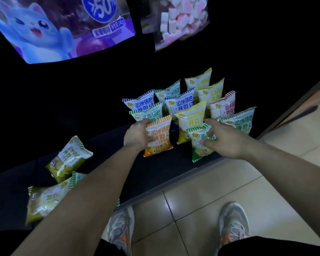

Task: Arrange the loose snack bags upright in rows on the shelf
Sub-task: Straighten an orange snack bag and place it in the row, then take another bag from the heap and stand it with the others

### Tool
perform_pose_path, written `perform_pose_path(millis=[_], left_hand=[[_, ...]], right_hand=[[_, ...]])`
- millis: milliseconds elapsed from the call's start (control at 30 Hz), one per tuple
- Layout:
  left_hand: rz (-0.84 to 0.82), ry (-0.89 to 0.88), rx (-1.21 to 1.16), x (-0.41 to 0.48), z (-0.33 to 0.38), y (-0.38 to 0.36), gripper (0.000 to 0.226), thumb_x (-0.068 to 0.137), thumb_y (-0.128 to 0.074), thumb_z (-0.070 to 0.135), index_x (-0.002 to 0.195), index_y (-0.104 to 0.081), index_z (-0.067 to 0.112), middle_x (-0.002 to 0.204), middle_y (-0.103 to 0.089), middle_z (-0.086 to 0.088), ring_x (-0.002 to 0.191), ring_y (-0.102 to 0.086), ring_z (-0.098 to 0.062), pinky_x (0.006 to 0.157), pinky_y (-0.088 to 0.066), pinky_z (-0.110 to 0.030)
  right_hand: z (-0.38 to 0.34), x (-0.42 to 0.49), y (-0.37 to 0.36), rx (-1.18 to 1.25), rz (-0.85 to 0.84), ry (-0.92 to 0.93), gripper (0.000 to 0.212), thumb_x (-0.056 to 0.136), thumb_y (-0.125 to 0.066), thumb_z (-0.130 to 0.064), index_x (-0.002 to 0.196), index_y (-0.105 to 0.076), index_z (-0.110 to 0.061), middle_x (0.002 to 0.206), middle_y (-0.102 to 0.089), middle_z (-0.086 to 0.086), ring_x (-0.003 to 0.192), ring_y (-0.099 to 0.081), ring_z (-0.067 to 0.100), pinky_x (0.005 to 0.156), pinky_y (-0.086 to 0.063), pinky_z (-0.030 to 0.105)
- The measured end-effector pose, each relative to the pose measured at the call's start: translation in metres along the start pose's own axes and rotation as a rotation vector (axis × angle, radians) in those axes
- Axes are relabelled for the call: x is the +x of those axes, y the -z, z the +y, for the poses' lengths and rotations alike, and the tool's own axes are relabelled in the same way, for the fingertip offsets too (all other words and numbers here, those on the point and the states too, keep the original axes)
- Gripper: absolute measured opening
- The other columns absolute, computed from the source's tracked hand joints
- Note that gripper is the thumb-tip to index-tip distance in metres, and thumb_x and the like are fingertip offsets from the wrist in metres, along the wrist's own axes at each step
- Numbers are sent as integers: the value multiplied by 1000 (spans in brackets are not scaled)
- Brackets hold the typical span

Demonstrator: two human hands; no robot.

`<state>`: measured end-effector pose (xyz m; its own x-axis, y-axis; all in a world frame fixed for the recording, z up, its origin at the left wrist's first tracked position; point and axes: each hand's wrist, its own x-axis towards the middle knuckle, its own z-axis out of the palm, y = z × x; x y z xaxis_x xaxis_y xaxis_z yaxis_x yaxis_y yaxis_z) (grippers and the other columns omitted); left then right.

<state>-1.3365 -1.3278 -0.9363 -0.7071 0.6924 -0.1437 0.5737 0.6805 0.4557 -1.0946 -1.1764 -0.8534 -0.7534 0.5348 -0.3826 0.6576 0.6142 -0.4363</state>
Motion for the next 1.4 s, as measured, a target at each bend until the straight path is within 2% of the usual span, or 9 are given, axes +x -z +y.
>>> perform_pose_path(millis=[133, 233, 433, 633, 800, 1000, 1100, 1267, 1400], left_hand=[[-15, -18, -10, 6, -2, -13, 70, 78, -81, 36, 139, -48, 31, 126, -61, 0, 114, -55, -22, 86, -52, -40], [-7, -68, 147, 8, 0, -15, 72, 83, -74, 43, 146, -41, 29, 140, -48, -2, 127, -42, -26, 96, -46, -43], [-21, -148, 372, 3, 7, 5, 88, 78, -72, 57, 150, -30, 27, 147, -41, -3, 134, -36, -27, 106, -37, -44], [-159, -176, 438, -23, 4, 86, 79, 86, -65, 55, 151, -31, 25, 151, -40, -6, 134, -39, -27, 105, -41, -42], [-257, -235, 558, -93, -50, 160, 67, 88, -58, 60, 145, -41, 28, 143, -46, -2, 128, -47, -24, 101, -44, -38], [-366, -42, 517, -162, -161, 193, 73, 88, -58, 61, 148, -35, 27, 151, -40, -3, 134, -43, -23, 105, -41, -39], [-397, 98, 432, -165, -205, 193, 80, 87, -61, 59, 152, -30, 23, 156, -32, -4, 139, -36, -23, 109, -35, -34], [-431, 152, 336, -144, -242, 180, 81, 87, -61, 59, 153, -28, 25, 158, -28, -4, 141, -33, -23, 110, -33, -33], [-489, 162, 305, -135, -252, 171, 79, 89, -59, 57, 153, -26, 25, 159, -26, -4, 142, -32, -24, 110, -32, -32]], right_hand=[[-9, 5, -8, -71, -44, 17, 80, 94, -55, -53, 157, -13, -26, 151, -43, 4, 135, -43, 25, 104, -41, 41], [-18, 8, -12, -106, -72, 32, 78, 95, -55, -52, 157, -14, -26, 152, -40, 6, 135, -43, 27, 104, -42, 43], [-37, 11, -12, -136, -75, 50, 76, 94, -57, -49, 156, -18, -26, 152, -39, 5, 135, -44, 25, 106, -42, 43], [-81, 14, -10, -144, -63, 96, 72, 93, -59, -46, 154, -26, -24, 150, -42, 8, 131, -47, 28, 102, -45, 44], [-144, 9, -32, -194, -84, 228, 70, 96, -56, -47, 155, -25, -24, 155, -35, 7, 134, -45, 29, 102, -45, 46], [-203, 4, -88, -478, -242, 371, 66, 96, -52, -50, 153, -27, -26, 150, -35, 3, 130, -47, 26, 93, -47, 39], [-228, 19, -139, -453, -318, 397, 64, 97, -52, -47, 152, -30, -24, 149, -36, 4, 126, -50, 27, 94, -47, 38], [-250, 58, -232, -409, -380, 371, 60, 101, -44, -41, 153, -27, -18, 150, -34, 9, 131, -40, 33, 104, -41, 45], [-254, 85, -262, -422, -399, 337, 81, 95, -51, -54, 158, -13, -20, 159, -26, 7, 142, -29, 30, 112, -32, 48]])
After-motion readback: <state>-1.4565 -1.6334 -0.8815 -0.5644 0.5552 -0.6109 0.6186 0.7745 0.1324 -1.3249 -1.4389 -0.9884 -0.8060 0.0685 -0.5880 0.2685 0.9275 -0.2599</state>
